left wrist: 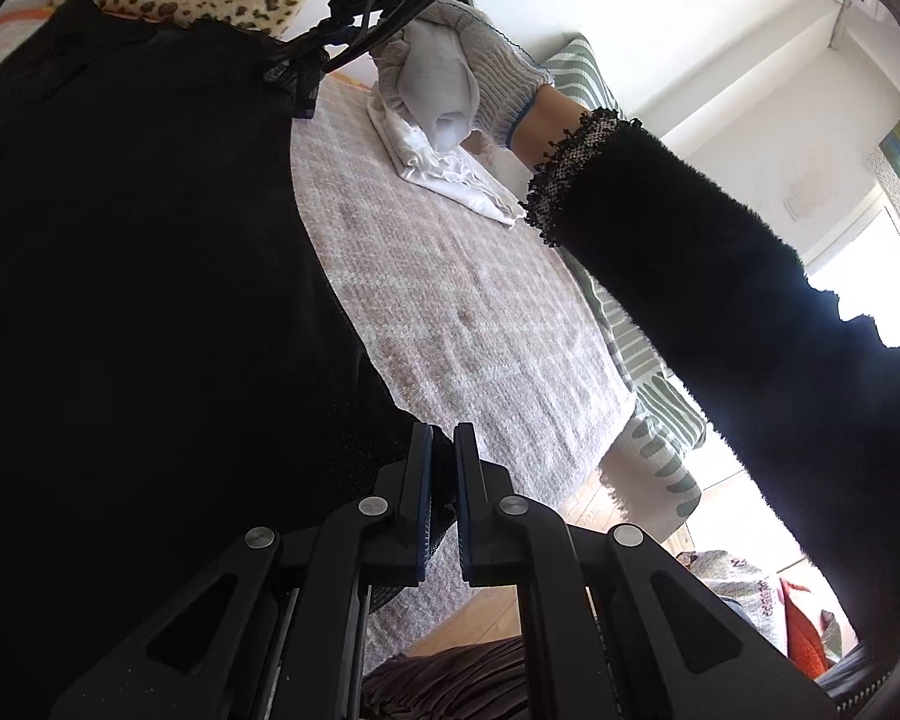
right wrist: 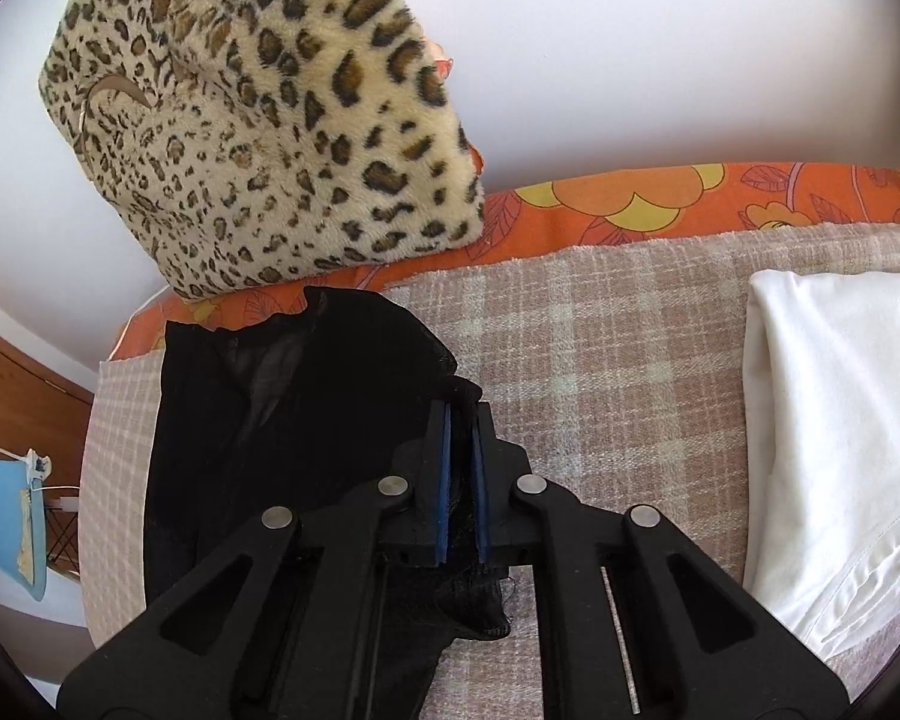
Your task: Fold small clothes
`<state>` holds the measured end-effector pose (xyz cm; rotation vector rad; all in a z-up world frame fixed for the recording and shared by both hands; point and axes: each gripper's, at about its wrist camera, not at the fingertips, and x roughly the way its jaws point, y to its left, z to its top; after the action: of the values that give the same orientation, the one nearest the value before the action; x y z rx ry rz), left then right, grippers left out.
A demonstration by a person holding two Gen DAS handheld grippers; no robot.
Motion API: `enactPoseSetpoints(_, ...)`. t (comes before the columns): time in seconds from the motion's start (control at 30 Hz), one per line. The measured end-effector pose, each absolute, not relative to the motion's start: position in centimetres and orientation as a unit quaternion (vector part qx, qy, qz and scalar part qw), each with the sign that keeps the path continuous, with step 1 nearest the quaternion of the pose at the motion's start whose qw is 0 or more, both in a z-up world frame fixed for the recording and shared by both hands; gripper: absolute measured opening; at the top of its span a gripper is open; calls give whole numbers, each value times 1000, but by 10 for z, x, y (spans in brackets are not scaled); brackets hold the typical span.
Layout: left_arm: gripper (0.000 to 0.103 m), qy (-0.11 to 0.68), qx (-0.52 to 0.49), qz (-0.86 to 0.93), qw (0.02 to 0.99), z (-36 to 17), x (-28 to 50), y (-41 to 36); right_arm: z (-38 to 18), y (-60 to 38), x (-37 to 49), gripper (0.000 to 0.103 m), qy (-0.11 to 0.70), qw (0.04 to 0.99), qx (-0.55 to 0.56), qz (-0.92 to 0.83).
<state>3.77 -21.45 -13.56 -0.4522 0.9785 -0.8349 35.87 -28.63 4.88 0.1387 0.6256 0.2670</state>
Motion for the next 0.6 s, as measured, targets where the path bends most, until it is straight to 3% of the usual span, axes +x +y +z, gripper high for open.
enactPoseSetpoints(0.6, 5, 438, -306, -312, 786, -151, 19, -119, 73, -117, 353, 7, 328, 937, -68, 95)
